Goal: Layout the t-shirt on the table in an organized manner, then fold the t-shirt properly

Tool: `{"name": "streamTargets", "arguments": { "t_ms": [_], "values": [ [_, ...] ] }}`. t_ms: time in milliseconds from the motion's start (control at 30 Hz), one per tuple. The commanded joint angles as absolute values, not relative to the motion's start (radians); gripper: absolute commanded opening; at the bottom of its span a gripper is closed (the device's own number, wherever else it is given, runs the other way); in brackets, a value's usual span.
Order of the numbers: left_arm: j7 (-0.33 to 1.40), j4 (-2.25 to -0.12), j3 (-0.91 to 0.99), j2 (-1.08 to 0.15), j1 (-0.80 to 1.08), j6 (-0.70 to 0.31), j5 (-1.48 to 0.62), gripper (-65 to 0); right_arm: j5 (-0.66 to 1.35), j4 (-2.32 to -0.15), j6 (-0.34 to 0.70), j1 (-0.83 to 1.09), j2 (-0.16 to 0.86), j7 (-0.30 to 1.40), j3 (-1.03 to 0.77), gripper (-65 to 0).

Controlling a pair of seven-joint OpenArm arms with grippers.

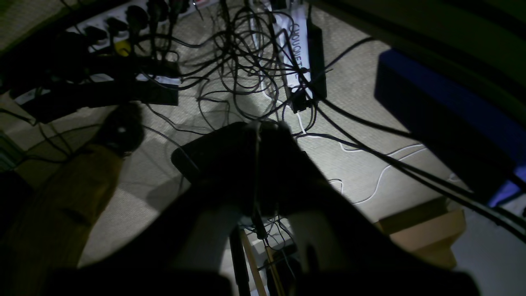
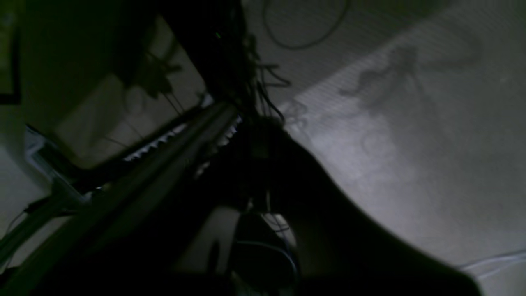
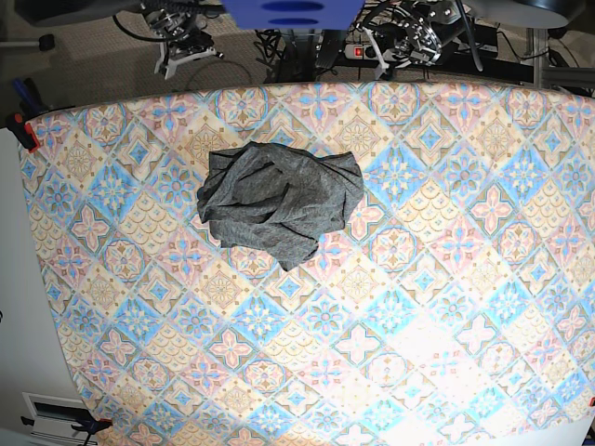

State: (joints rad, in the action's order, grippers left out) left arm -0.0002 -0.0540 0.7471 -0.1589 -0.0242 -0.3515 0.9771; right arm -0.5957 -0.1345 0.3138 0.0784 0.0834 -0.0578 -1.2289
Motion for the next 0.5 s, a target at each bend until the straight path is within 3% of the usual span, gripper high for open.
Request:
{"name": "streamTargets", "arguments": {
  "t_ms": [0, 467],
  "values": [
    [0.002, -0.058, 0.746, -0.163, -0.024, -0.355, 0.98, -65.0, -0.593, -0.136, 0.314, 0.088, 0.09, -0.064, -1.23, -65.0],
    [0.002, -0.058, 0.748, -0.127, -0.024, -0.355, 0.978, -65.0, -0.595, -0.136, 0.315, 0.09, 0.09, -0.064, -1.23, -65.0]
  ]
}}
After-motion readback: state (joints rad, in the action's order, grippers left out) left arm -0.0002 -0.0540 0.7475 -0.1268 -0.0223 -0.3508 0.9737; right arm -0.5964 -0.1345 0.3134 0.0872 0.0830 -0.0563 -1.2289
